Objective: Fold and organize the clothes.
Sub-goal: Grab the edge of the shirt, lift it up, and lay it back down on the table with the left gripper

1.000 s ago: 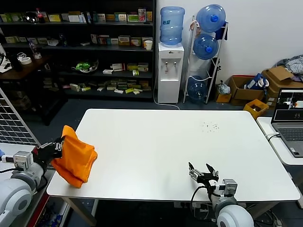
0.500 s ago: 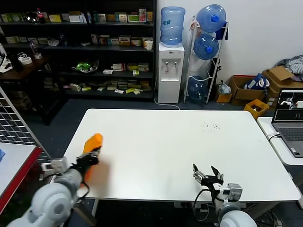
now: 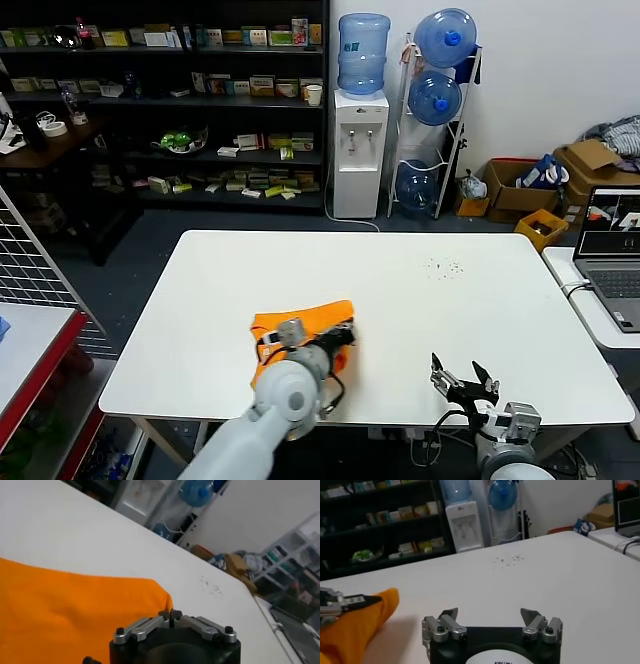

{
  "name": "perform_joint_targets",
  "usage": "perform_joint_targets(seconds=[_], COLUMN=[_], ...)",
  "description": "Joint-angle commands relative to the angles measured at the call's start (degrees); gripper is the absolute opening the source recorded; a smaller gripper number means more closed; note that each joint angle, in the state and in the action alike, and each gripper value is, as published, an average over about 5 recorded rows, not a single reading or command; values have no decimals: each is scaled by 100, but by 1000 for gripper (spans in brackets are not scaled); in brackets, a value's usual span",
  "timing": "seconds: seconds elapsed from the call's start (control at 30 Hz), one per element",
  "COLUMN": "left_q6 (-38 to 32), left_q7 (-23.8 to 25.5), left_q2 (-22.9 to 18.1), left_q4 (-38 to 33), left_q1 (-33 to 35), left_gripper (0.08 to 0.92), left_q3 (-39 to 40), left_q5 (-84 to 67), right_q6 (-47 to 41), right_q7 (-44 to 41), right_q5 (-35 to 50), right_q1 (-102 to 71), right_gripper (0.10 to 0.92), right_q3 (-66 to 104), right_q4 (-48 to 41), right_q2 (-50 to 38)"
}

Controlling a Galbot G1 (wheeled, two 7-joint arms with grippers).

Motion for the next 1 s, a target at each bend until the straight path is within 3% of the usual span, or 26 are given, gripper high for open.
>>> perform_joint_targets(seconds=[0.03,0.43,0.63,0.73,0.8,0.87,1.0], left_q6=[-5,-38,-68,-195,-409,-801,-2373], left_q7=[98,350,437,640,1058,1713,3130], left_q2=[-1463,-1559,-1388,-920,-401,184,1269], left_q4=[1292,1266,541,-61,-425,-669,-733], left_q1=[-656,-472,-220,99,530,1149,2562], left_gripper=[101,103,220,306,367,427,540], left_q3=[855,986,889,631,235,-361,-1737], left_q5=[587,891,815,1025,1452,2027,3434], right_q6=[-34,135,368,526,767,1094,1909], right_q7=[18,-197,-720,-1019,-1233,-1454,-1781], right_q5=[182,339,96,-128,-400,-696,-1041], right_q1=[-222,-436,-334,-281,-264,-273,-291], right_gripper=[823,823,823,823,823,823,823], right_q3=[503,999,1176,1086,984,877,700], right_q4=[305,638,586,399,186,-67,-545], right_q2=[-102,-363,-573,-666,-691,-685,-612])
